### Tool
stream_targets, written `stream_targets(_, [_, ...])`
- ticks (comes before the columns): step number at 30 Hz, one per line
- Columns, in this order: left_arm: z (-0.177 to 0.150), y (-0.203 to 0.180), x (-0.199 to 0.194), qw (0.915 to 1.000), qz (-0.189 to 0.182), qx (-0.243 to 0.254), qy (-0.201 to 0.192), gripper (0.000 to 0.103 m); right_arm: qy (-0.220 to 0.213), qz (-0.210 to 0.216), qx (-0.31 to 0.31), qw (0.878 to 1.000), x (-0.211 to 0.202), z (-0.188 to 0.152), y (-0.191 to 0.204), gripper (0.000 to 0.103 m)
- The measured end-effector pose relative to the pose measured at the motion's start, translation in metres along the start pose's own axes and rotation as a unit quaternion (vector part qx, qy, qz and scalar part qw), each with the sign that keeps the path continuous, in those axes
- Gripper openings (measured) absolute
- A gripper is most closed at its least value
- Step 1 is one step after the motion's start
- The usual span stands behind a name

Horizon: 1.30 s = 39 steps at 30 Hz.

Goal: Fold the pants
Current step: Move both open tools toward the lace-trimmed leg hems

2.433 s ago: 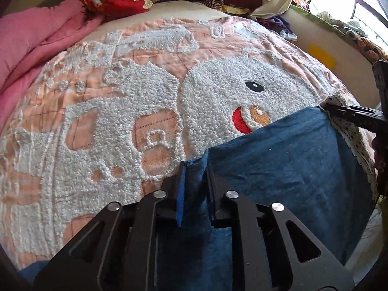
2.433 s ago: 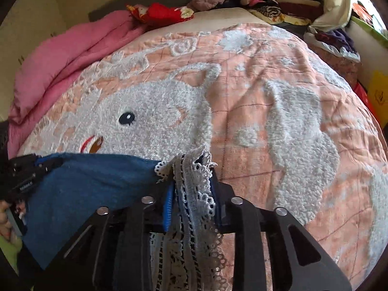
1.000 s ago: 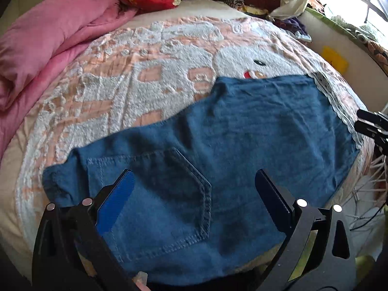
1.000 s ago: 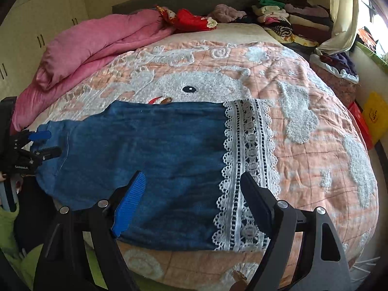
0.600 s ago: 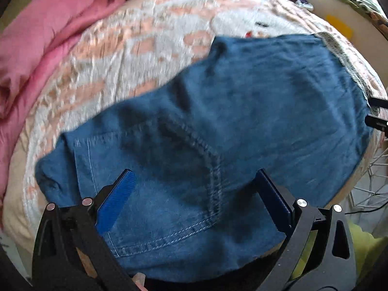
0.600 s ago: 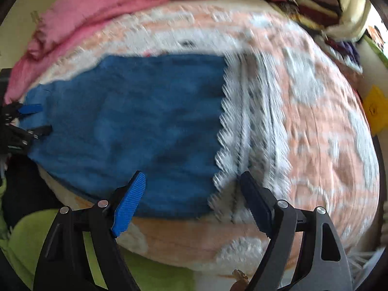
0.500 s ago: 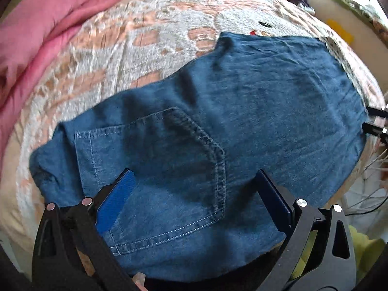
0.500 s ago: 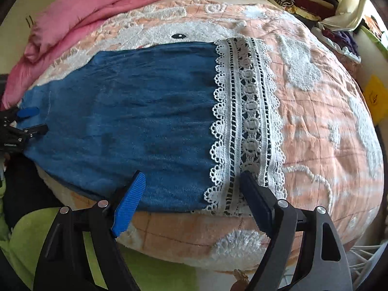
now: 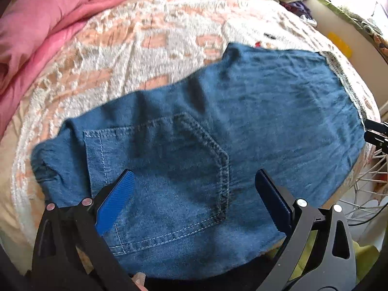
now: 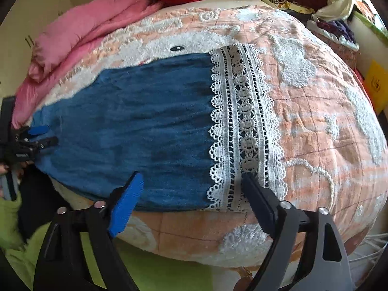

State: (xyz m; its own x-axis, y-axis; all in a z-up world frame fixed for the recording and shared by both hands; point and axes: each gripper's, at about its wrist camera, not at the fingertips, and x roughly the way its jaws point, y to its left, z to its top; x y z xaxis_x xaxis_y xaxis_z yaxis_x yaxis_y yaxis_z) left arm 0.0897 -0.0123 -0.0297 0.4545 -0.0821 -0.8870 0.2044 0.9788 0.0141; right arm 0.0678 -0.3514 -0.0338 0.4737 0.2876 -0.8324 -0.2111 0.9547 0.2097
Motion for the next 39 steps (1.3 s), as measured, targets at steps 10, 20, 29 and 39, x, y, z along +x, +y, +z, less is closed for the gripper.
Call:
stream_targets(10, [0.000, -0.013, -0.025, 0.9989, 0.015, 0.024, -0.038, 0.093, -0.040, 0.005, 0.009, 0.999, -0.029, 0.003, 0.002, 0.092])
stream_targets(20, [0.014, -0.032, -0.064, 0.9947, 0.018, 0.029, -0.097, 0.093, -0.099, 0.008, 0.020, 0.995, -0.069, 0.007, -0.009, 0.092])
stream_targets(29, [0.047, -0.063, -0.095, 0.9889, -0.001, 0.054, -0.139, 0.093, -0.146, 0.008, 0.023, 0.989, -0.102, 0.009, -0.017, 0.092])
stream_targets(39, [0.084, -0.114, -0.096, 0.9809, -0.018, 0.108, -0.161, 0.093, -0.187, -0.005, 0.030, 0.982, -0.123, 0.003, -0.029, 0.092])
